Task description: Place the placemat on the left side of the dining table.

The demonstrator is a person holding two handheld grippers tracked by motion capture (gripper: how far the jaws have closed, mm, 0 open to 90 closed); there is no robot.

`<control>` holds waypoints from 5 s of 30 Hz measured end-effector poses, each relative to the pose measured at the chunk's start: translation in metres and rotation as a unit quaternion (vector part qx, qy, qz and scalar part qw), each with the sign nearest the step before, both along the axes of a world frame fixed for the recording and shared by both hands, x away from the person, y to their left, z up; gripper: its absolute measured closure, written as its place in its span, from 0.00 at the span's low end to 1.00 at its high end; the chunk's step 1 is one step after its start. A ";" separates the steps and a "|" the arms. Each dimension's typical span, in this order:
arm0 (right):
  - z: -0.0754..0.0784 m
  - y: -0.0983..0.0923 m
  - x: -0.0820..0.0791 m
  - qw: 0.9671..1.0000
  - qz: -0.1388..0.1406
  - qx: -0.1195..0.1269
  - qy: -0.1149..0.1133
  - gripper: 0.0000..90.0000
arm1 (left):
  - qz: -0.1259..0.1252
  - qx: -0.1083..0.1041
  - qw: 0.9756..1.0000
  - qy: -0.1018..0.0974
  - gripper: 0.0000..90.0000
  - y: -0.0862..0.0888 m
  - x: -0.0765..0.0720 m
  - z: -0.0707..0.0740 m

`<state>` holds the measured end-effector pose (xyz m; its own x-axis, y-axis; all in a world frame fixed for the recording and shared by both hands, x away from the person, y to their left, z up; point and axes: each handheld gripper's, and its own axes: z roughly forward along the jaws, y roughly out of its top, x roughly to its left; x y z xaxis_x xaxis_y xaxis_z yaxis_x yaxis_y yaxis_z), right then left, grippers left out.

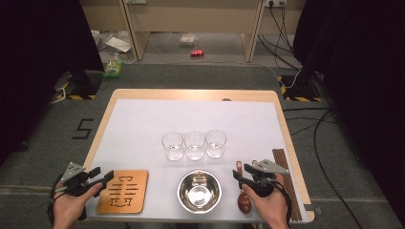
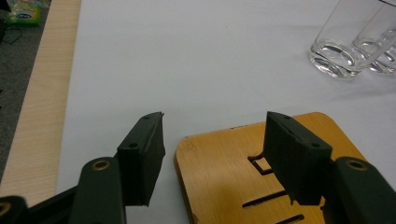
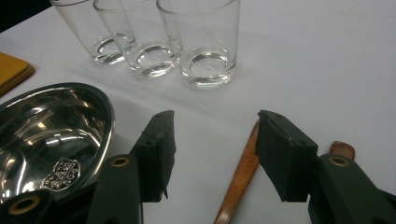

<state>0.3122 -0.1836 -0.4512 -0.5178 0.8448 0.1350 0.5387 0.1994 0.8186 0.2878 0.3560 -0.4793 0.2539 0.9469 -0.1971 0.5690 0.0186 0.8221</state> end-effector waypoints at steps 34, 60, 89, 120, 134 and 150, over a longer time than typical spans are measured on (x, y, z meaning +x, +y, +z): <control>0.029 0.187 -0.007 0.974 0.223 -0.021 -0.012 0.49 | -0.019 -0.019 0.999 0.042 0.39 0.003 -0.012 -0.003; -0.011 0.282 -0.024 0.944 0.313 -0.073 0.071 0.47 | -0.019 -0.042 0.997 0.056 0.38 0.006 -0.013 -0.006; -0.028 0.303 -0.023 0.941 0.320 -0.077 0.083 0.44 | -0.004 -0.049 0.993 0.105 0.40 0.014 -0.016 -0.012; -0.031 0.306 -0.019 0.936 0.332 -0.064 0.094 0.41 | 0.022 -0.204 0.977 0.058 0.63 0.017 -0.030 0.025; -0.032 0.305 -0.019 0.936 0.335 -0.061 0.088 0.41 | -0.008 -0.253 0.966 0.049 0.92 0.006 -0.028 0.015; -0.009 0.295 -0.022 0.941 0.329 -0.048 0.067 0.44 | 0.002 -0.276 0.961 -0.008 0.95 0.005 -0.031 0.029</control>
<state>0.2903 0.1113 -0.4605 -0.9169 0.3585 0.1755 0.3694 0.5958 0.7131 0.2567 0.3608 -0.4504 0.2574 0.7006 -0.6655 0.5562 0.4558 0.6949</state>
